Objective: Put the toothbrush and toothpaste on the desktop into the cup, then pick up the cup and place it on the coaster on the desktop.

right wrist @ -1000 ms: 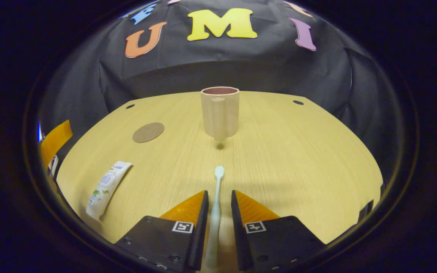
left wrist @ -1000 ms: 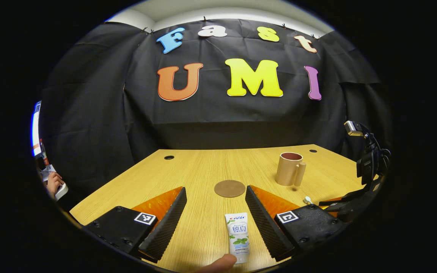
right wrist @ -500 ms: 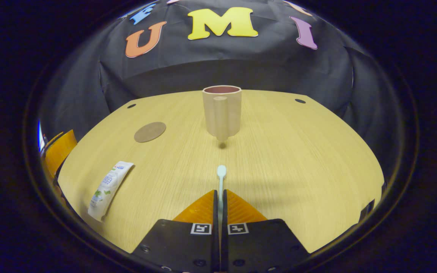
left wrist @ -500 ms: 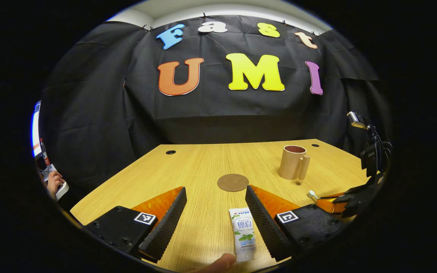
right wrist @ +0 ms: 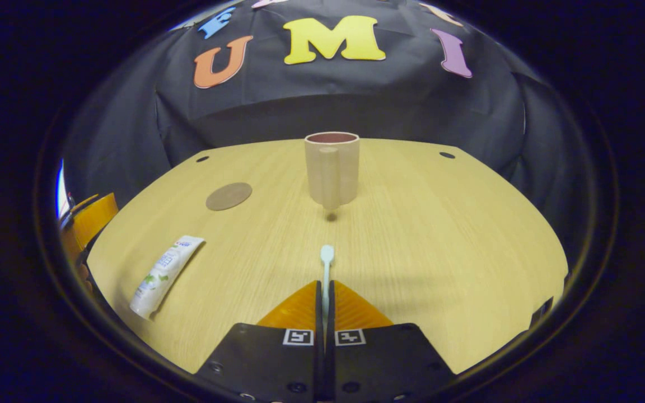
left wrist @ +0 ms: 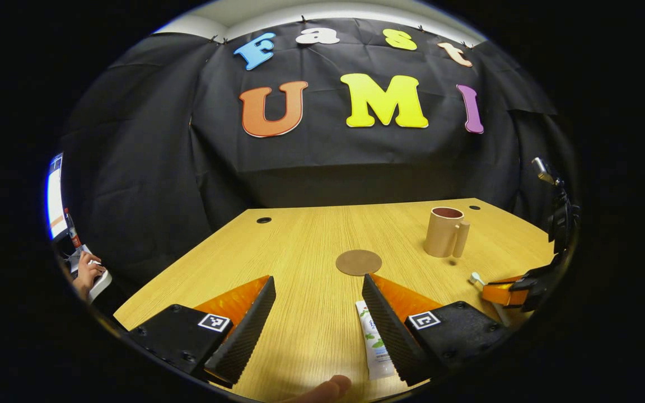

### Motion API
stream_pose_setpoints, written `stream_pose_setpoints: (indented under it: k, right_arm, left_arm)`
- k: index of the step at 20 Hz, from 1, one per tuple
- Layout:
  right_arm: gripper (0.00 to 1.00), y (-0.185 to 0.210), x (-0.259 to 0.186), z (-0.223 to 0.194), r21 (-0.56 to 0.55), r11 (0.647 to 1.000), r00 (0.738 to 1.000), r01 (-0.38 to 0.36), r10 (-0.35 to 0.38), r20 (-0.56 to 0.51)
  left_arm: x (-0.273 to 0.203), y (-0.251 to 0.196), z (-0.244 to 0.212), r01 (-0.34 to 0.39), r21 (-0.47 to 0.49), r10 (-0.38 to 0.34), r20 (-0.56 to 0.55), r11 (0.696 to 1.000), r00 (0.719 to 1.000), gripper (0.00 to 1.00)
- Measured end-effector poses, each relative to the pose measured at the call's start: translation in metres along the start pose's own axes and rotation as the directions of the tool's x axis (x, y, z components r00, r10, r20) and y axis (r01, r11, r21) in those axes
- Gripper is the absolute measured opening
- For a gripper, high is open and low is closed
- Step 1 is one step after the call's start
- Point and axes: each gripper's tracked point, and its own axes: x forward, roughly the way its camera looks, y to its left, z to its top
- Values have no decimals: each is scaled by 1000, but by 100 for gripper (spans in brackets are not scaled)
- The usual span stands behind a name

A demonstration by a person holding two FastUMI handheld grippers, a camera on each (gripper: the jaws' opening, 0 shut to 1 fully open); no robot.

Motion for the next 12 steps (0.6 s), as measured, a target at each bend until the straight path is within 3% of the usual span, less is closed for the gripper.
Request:
stream_pose_setpoints:
  k: [3,7,12]
  right_arm:
    - [0,-2,-15,10,1,1000,999,-14,14,41]
    - [0,-5,-42,29,-20,1000,991,-23,25,128]
    - [0,-6,-67,48,-25,998,978,-54,58,202]
  left_arm:
    - [3,-14,-15,30,-39,-32,-43,999,999,99]
    - [5,-24,-30,24,-2,-24,-91,1000,996,100]
    - [9,-52,-53,64,-32,-69,-187,997,980,100]
